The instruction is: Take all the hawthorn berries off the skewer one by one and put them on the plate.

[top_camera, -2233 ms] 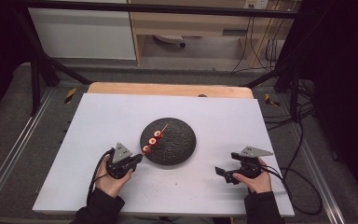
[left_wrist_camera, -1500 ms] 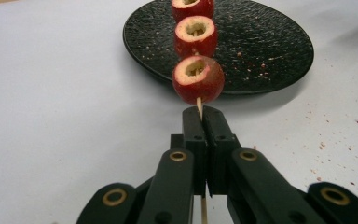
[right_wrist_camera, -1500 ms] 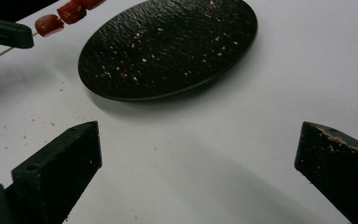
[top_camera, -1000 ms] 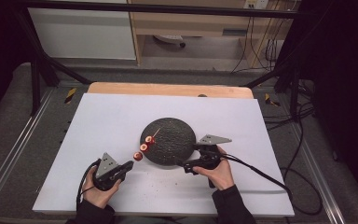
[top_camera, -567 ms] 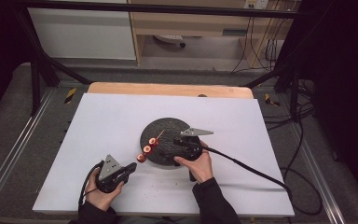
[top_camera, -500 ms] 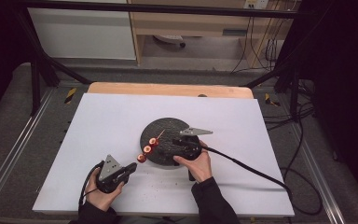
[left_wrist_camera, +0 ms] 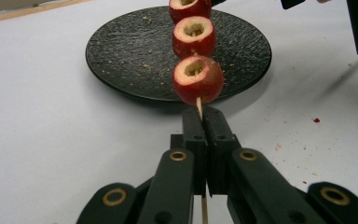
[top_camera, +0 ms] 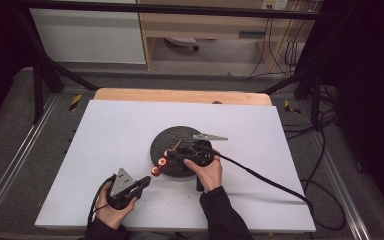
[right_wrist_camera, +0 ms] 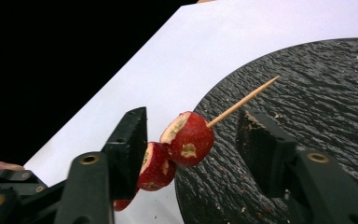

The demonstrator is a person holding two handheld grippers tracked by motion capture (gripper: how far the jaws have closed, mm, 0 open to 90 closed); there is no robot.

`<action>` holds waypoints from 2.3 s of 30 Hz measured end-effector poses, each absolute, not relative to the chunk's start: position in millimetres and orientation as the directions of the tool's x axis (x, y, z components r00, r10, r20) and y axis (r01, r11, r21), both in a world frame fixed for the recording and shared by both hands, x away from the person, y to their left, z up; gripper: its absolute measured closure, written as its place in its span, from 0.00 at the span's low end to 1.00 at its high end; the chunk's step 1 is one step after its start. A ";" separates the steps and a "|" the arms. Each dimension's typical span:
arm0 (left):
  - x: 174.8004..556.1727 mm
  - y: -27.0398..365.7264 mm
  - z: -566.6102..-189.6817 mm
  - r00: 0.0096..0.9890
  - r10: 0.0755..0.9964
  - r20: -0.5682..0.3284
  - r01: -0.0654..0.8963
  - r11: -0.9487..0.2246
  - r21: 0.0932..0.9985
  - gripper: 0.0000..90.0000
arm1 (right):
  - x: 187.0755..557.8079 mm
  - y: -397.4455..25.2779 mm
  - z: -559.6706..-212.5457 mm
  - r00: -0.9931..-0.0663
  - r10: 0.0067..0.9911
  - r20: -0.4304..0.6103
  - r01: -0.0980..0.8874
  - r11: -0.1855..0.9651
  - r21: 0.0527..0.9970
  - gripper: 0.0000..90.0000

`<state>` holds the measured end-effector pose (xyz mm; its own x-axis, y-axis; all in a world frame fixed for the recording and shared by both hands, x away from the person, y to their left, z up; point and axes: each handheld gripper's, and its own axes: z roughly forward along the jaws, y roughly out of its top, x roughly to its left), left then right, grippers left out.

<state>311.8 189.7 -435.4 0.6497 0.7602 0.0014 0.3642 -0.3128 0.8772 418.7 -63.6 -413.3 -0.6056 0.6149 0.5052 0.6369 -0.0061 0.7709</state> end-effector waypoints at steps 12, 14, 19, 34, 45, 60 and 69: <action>308.3 186.3 -434.9 0.660 0.751 0.007 0.346 -0.312 0.885 0.98 | 419.7 -59.2 -419.3 -0.551 0.599 0.580 0.700 -0.046 0.713 0.58; 308.2 185.9 -435.3 0.660 0.751 0.007 0.345 -0.312 0.885 0.98 | 419.5 -59.0 -419.4 -0.547 0.594 0.590 0.706 -0.050 0.706 0.62; 308.0 187.0 -434.9 0.659 0.752 0.005 0.342 -0.306 0.888 0.98 | 420.0 -59.9 -417.2 -0.535 0.579 0.615 0.725 -0.059 0.686 0.69; 305.7 194.5 -429.2 0.658 0.753 0.001 0.323 -0.283 0.903 0.98 | 445.0 -82.0 -390.1 -0.489 0.639 0.594 0.680 -0.148 0.718 0.70; 310.8 207.7 -430.4 0.626 0.779 -0.031 0.356 -0.250 0.900 0.98 | 463.4 -94.8 -397.2 -0.473 0.713 0.517 0.662 -0.099 0.743 0.69; 313.4 208.4 -432.4 0.620 0.783 -0.039 0.371 -0.250 0.895 0.98 | 450.3 -81.0 -445.7 -0.514 0.755 0.407 0.697 0.091 0.711 0.68; 313.8 208.7 -432.4 0.618 0.785 -0.042 0.376 -0.247 0.893 0.98 | 443.7 -85.9 -430.3 -0.568 0.726 0.387 0.649 0.106 0.753 0.46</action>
